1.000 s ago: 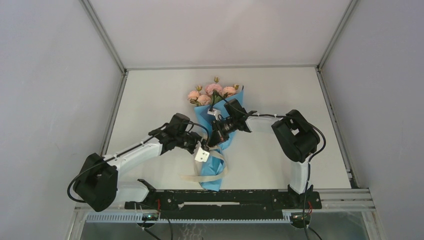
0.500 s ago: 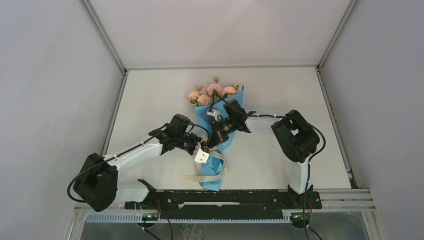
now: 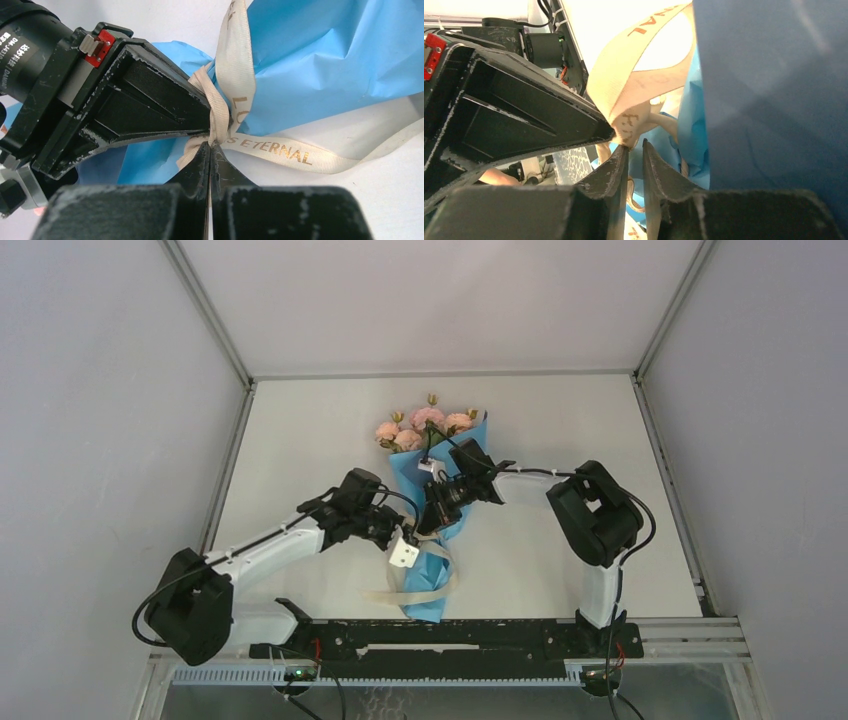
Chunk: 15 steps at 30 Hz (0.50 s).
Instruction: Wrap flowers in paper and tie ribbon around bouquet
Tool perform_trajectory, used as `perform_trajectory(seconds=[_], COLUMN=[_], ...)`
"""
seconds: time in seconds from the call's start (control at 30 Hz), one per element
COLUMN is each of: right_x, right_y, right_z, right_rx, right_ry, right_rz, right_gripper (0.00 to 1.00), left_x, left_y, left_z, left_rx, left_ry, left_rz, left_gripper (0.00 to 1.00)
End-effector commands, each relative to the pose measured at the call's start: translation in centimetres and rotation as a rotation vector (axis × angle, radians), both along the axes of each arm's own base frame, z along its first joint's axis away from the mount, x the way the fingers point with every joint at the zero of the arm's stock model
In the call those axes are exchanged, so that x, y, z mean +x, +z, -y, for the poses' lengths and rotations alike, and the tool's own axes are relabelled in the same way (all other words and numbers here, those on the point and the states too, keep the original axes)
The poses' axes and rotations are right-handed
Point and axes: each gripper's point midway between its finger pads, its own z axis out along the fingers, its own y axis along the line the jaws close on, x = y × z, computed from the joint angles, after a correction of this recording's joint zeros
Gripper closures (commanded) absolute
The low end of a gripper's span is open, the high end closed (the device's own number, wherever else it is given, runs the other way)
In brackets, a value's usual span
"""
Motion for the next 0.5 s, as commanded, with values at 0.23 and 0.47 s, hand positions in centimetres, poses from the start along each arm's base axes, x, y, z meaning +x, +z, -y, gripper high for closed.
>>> perform_trajectory(seconds=[0.23, 0.47], right_x=[0.3, -0.1], right_y=[2.7, 3.2], right_z=[-0.2, -1.4], right_rx=[0.078, 0.141], right_ry=[0.016, 0.044], right_rz=[0.035, -0.001], right_gripper=[0.66, 0.63], left_x=[-0.8, -1.1], left_y=[2.3, 2.6], left_z=[-0.4, -0.1], left_rx=[-0.016, -0.036], left_ry=[-0.007, -0.008], left_rz=[0.025, 0.007], left_gripper=[1.0, 1.0])
